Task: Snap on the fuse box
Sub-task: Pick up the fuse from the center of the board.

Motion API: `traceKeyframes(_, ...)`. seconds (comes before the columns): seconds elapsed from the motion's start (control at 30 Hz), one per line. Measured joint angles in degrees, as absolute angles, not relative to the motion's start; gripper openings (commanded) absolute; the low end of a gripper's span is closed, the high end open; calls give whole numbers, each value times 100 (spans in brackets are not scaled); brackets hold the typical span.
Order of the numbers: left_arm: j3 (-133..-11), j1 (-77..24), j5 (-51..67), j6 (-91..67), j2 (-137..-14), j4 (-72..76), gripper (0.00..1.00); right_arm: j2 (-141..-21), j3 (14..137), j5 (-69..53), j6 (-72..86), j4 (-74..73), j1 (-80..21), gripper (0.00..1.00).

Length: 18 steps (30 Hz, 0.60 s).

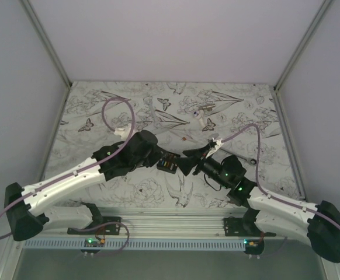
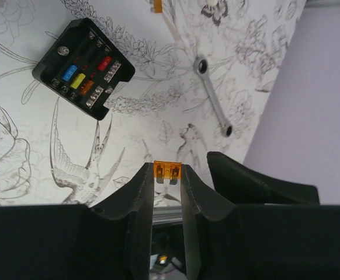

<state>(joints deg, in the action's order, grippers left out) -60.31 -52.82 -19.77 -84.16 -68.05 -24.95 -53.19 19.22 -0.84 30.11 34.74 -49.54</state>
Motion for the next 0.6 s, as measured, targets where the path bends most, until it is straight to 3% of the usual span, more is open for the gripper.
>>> traceKeyframes(0.6, -5988, -5282, -2198, -9386, -6519, -2554, 0, -6654, 2209, 373, 2781, 5249, -5570, 48)
